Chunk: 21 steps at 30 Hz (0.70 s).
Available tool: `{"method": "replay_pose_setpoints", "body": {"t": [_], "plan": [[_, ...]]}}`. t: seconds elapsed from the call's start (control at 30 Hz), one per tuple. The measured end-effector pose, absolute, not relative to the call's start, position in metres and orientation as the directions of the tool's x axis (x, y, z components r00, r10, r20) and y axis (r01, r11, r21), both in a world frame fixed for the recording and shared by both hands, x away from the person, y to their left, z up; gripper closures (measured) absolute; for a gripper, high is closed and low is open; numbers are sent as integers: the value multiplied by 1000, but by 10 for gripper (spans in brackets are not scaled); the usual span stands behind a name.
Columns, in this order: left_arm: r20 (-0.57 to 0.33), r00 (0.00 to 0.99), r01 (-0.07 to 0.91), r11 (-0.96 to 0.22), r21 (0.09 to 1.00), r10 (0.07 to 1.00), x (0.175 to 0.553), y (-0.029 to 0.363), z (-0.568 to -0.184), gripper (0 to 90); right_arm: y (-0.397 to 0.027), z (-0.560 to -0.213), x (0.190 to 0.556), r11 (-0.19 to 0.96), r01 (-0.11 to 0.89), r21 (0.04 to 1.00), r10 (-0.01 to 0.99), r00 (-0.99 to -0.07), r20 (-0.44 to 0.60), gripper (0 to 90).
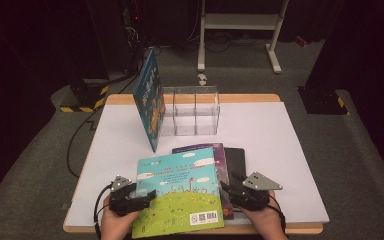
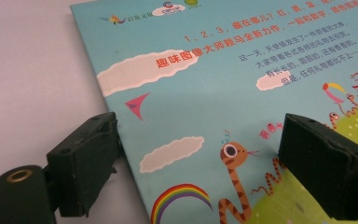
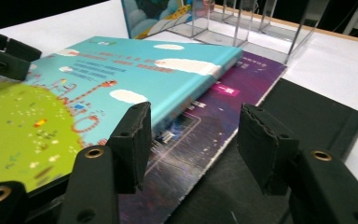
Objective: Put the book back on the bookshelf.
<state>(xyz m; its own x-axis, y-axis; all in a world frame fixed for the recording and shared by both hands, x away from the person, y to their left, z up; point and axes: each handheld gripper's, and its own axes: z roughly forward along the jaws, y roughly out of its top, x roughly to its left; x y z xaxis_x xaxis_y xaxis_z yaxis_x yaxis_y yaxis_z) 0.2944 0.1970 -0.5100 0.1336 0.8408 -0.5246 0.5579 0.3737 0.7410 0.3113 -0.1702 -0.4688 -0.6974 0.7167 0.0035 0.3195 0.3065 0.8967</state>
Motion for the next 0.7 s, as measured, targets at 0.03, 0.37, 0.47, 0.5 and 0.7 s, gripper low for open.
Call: {"method": "replay_pose_setpoints", "body": {"t": [0.03,0.37,0.47,0.5,0.7], "plan": [[-523,138,562,368,741,841,294,196,-510,128,-169,-469,311,308,319,897,716,-698,2,447],[-536,170,573,359,737,827,296,183,-510,130,-169,-469,310,311,322,894,711,-703,6,447],[-536,183,579,351,736,824,297,179,-510,130,-168,-470,310,313,322,893,711,-703,5,448],[-541,183,577,356,735,821,297,177,-510,130,-169,-470,310,310,323,894,712,-702,6,448],[-550,226,596,333,731,804,298,165,-510,135,-176,-469,312,283,323,903,725,-688,19,447]]}}
